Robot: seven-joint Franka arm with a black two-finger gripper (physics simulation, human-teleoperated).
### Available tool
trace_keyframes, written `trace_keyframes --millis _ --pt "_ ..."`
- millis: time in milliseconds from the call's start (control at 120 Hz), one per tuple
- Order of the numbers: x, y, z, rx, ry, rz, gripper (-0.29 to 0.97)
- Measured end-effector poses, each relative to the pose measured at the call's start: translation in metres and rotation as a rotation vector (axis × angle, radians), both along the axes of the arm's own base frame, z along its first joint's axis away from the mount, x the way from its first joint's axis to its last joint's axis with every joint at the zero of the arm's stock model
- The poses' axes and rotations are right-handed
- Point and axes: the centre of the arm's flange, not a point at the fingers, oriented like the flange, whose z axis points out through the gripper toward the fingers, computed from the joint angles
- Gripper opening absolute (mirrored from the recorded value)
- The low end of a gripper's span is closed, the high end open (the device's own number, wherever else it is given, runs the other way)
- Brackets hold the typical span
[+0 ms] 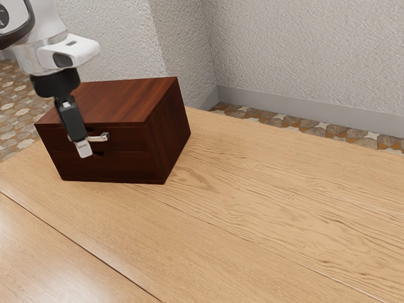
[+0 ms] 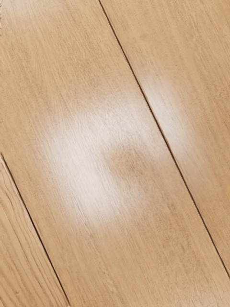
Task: Pull the drawer handle with one arm to open the drawer
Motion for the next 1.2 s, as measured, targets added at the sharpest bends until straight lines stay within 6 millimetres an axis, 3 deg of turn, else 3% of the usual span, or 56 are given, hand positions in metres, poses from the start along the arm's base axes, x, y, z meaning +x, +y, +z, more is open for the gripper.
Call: trace_keyframes --millis 133,308,417,558,767,1058,1200 --pt "0.008 0.001 0.004 0.003 -0.032 -0.061 0.68" --pt "0.004 0.012 0.010 0.009 -0.058 -0.104 0.68" --pt "0.004 0.039 -0.003 0.028 -0.036 -0.115 0.68" --pt "0.006 0.077 -0.035 0.037 -0.027 -0.172 0.68" --pt "0.013 0.115 -0.063 0.079 -0.100 -0.323 0.68" --pt "0.032 0.167 -0.081 0.193 -0.209 -0.522 0.68" --pt "0.041 0.184 -0.088 0.240 -0.241 -0.608 0.59"
